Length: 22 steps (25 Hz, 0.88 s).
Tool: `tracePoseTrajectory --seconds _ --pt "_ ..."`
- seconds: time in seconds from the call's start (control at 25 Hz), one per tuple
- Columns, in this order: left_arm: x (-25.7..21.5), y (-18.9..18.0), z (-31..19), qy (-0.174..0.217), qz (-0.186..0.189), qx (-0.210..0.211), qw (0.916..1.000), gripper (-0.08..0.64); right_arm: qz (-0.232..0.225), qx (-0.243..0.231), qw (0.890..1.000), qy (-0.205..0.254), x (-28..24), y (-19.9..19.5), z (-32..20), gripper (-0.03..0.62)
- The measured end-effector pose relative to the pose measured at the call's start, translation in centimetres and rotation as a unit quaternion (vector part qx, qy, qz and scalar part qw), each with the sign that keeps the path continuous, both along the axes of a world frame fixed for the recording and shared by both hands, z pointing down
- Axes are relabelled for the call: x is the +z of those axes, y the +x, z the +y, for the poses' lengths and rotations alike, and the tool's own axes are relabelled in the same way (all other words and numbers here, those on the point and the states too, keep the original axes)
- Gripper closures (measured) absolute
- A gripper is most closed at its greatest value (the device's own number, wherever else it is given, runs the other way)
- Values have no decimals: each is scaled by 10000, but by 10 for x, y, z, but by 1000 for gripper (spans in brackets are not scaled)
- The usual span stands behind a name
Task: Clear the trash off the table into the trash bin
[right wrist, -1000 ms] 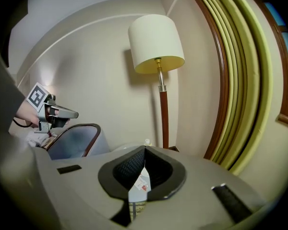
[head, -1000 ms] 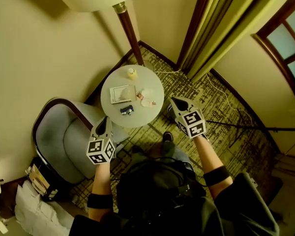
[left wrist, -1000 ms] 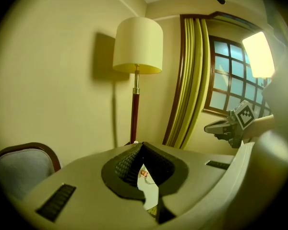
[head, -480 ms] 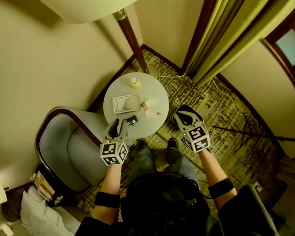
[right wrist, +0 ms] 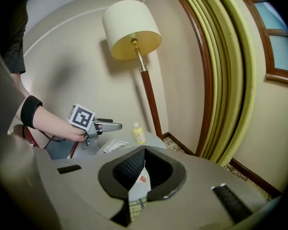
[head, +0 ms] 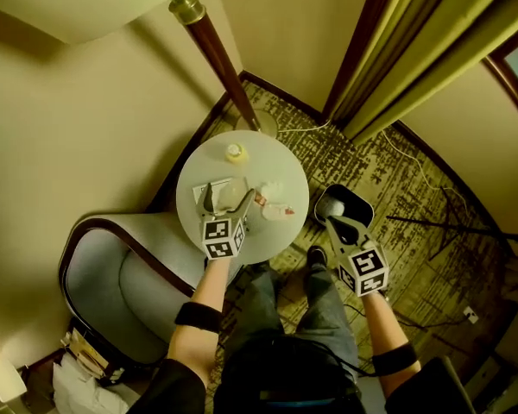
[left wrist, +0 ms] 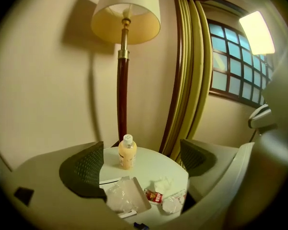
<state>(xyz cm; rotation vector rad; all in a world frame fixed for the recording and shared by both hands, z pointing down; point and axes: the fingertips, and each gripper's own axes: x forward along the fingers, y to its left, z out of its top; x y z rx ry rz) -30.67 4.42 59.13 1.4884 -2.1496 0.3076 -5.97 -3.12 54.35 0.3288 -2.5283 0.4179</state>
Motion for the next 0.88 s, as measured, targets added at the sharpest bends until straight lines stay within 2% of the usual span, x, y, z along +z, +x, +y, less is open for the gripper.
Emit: tracePoseTrajectory --seconds 0.16,0.28,0.44,0.8,0.84,0.88 --pt "51 -31 -27 8 -74 -71 9999 35 109 175 9998 -72 36 5 2 592" --pt "81 -46 -47 -49 -104 -35 9999 29 49 392 9991 -152 52 10 0 591" --pt "115 -64 -65 -114 -151 -185 9996 29 34 647 9976 -243 75 16 -6 591" --pt "147 -87 -94 -246 -227 -401 9986 32 4 837 9961 -271 96 21 -10 591" --pt "149 -88 -97 -291 -290 -366 9985 36 10 855 9960 -274 96 22 -11 591" --pt "150 -88 -98 -349 -354 -323 9982 72 22 864 9959 -276 97 23 -11 592"
